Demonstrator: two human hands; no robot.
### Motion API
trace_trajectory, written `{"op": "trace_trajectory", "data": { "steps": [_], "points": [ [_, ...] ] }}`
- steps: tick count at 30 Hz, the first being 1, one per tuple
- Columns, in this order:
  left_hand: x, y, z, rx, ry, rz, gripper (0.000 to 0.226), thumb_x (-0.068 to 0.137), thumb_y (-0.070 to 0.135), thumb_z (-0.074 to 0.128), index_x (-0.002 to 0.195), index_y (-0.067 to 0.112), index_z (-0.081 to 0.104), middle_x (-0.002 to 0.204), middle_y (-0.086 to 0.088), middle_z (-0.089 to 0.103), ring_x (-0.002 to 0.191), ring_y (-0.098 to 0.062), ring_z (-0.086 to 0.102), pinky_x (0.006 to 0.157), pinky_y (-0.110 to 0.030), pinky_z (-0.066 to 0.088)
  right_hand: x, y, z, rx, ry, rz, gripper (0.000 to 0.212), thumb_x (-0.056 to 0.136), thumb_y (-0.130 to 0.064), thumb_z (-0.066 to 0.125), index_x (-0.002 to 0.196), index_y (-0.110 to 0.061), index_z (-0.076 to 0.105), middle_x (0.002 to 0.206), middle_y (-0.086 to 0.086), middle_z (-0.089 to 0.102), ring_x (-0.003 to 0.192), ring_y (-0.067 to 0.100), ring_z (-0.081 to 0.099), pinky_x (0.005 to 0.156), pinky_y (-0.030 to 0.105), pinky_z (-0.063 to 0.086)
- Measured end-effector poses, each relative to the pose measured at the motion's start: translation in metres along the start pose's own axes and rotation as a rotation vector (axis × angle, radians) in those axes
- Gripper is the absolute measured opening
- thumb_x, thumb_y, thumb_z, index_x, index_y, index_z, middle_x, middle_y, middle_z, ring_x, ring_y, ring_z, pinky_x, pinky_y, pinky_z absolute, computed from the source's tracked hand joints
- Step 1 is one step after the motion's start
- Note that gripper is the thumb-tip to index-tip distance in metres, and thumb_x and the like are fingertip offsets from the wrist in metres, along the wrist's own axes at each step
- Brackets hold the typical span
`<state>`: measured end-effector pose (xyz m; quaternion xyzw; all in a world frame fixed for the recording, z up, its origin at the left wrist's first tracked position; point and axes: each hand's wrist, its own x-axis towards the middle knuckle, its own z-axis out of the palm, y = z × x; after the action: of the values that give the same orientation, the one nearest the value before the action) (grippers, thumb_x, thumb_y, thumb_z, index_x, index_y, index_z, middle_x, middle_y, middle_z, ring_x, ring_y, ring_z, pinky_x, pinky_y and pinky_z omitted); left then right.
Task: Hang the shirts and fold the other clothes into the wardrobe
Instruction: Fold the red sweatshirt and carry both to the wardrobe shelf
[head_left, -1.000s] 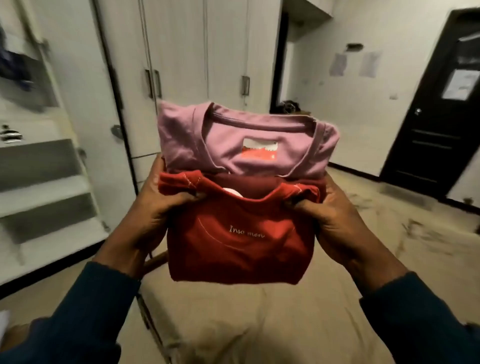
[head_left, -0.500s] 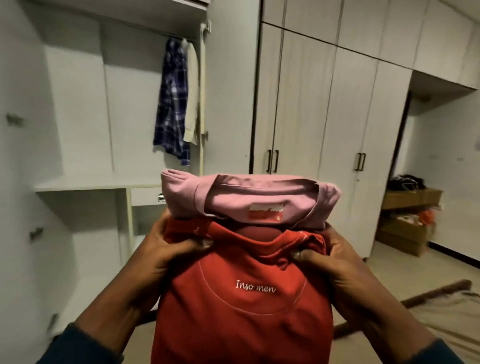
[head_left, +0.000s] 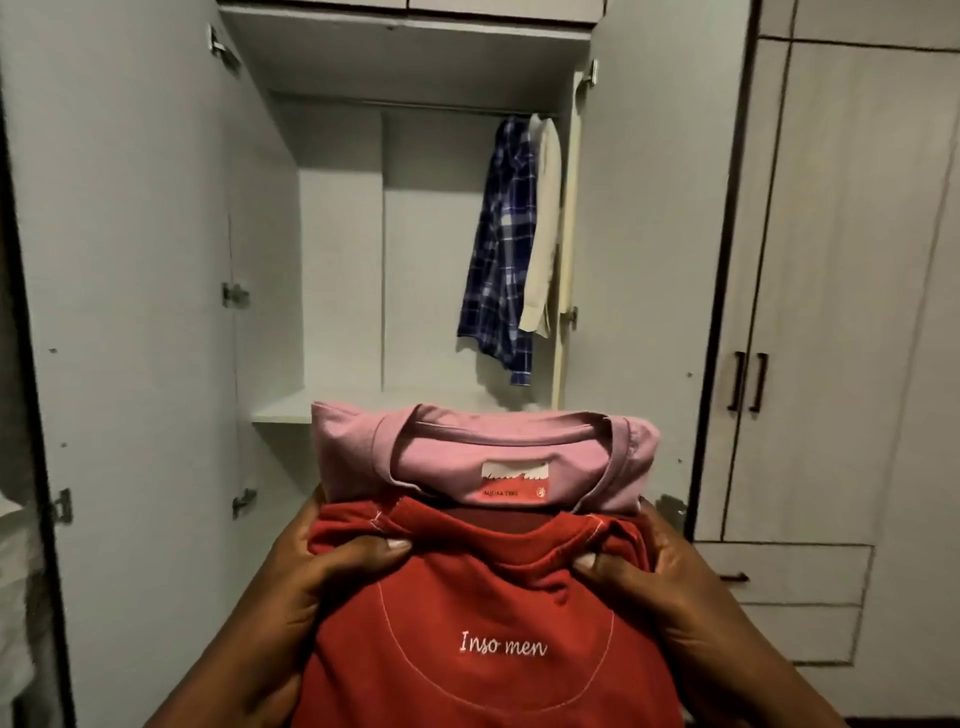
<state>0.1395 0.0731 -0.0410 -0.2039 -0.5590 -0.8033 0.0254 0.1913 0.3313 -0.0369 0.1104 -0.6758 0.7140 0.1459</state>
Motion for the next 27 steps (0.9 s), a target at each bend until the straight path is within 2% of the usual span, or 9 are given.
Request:
{"op": "trace_trajectory", "data": {
  "steps": [5, 8, 11, 13, 16, 19, 21, 23, 27],
  "points": [
    [0.072, -0.018, -0.002, 0.067, 0.096, 0.048, 0.072, 0.034, 0.009, 0.086, 0.104, 0.018, 0.073, 0.105, -0.021, 0.074, 0.094, -0.037, 0.073, 0.068, -0.033, 0.062, 0.105, 0.035, -0.018, 0.007, -0.112, 0.009, 0.062, 0.055, -0.025, 0.086, 0.115, -0.032, 0.07, 0.115, 0.008, 0.073, 0.107, 0.027, 0.07, 0.093, 0.043, 0.055],
    [0.112, -0.029, -0.008, 0.127, 0.15, 0.044, 0.069, 0.042, -0.007, 0.083, 0.103, 0.023, 0.074, 0.105, -0.018, 0.075, 0.093, -0.034, 0.074, 0.072, -0.039, 0.06, 0.16, 0.059, -0.027, 0.002, -0.159, 0.062, 0.073, 0.051, -0.033, 0.089, 0.12, -0.034, 0.067, 0.117, 0.005, 0.073, 0.107, 0.027, 0.07, 0.097, 0.048, 0.052],
    [0.15, -0.043, -0.017, 0.158, 0.149, 0.062, 0.065, 0.037, 0.012, 0.087, 0.099, 0.026, 0.076, 0.105, -0.017, 0.075, 0.095, -0.032, 0.074, 0.067, -0.03, 0.061, 0.206, 0.08, -0.032, -0.038, -0.2, 0.08, 0.088, 0.042, -0.043, 0.093, 0.124, -0.033, 0.064, 0.115, 0.0, 0.074, 0.106, 0.022, 0.071, 0.098, 0.046, 0.052],
    [0.181, -0.052, -0.025, 0.196, 0.135, 0.09, 0.068, 0.037, 0.021, 0.087, 0.104, 0.026, 0.076, 0.108, -0.015, 0.075, 0.099, -0.031, 0.073, 0.071, -0.028, 0.062, 0.24, 0.094, -0.036, -0.081, -0.218, 0.072, 0.1, 0.031, -0.051, 0.095, 0.124, -0.032, 0.063, 0.111, -0.004, 0.075, 0.102, 0.016, 0.072, 0.093, 0.038, 0.054],
    [0.23, -0.073, -0.039, 0.254, 0.139, 0.118, 0.073, 0.038, 0.028, 0.091, 0.109, 0.027, 0.075, 0.11, -0.013, 0.075, 0.102, -0.028, 0.073, 0.074, -0.028, 0.06, 0.296, 0.115, -0.042, -0.097, -0.246, 0.063, 0.09, 0.033, -0.046, 0.09, 0.118, -0.036, 0.063, 0.105, -0.011, 0.076, 0.095, 0.008, 0.072, 0.077, 0.02, 0.055],
    [0.281, -0.094, -0.059, 0.329, 0.172, 0.143, 0.099, 0.023, 0.043, 0.098, 0.117, 0.024, 0.071, 0.107, -0.01, 0.076, 0.099, -0.023, 0.074, 0.069, -0.02, 0.059, 0.352, 0.135, -0.042, -0.135, -0.292, 0.027, 0.092, 0.034, -0.051, 0.088, 0.121, -0.039, 0.06, 0.107, -0.017, 0.074, 0.098, 0.003, 0.071, 0.076, 0.017, 0.054],
    [0.319, -0.104, -0.073, 0.358, 0.229, 0.168, 0.11, 0.015, 0.052, 0.098, 0.118, 0.029, 0.071, 0.108, -0.006, 0.076, 0.1, -0.02, 0.073, 0.068, -0.018, 0.058, 0.394, 0.149, -0.039, -0.118, -0.302, 0.023, 0.088, 0.036, -0.045, 0.089, 0.119, -0.036, 0.06, 0.105, -0.016, 0.075, 0.097, 0.003, 0.071, 0.074, 0.014, 0.055],
    [0.355, -0.11, -0.087, 0.337, 0.24, 0.18, 0.101, 0.014, 0.051, 0.099, 0.11, 0.038, 0.074, 0.108, -0.004, 0.076, 0.099, -0.018, 0.074, 0.067, -0.016, 0.057, 0.437, 0.16, -0.033, -0.085, -0.315, 0.025, 0.076, 0.044, -0.032, 0.089, 0.115, -0.033, 0.062, 0.101, -0.015, 0.076, 0.092, 0.003, 0.072, 0.07, 0.011, 0.053],
    [0.422, -0.119, -0.121, 0.321, 0.211, 0.144, 0.109, 0.021, 0.042, 0.102, 0.123, 0.026, 0.068, 0.11, -0.011, 0.075, 0.102, -0.025, 0.073, 0.071, -0.021, 0.059, 0.515, 0.186, -0.01, -0.075, -0.341, 0.039, 0.065, 0.053, -0.018, 0.084, 0.114, -0.03, 0.063, 0.101, -0.011, 0.077, 0.093, 0.006, 0.072, 0.07, 0.011, 0.053]
  ]
}}
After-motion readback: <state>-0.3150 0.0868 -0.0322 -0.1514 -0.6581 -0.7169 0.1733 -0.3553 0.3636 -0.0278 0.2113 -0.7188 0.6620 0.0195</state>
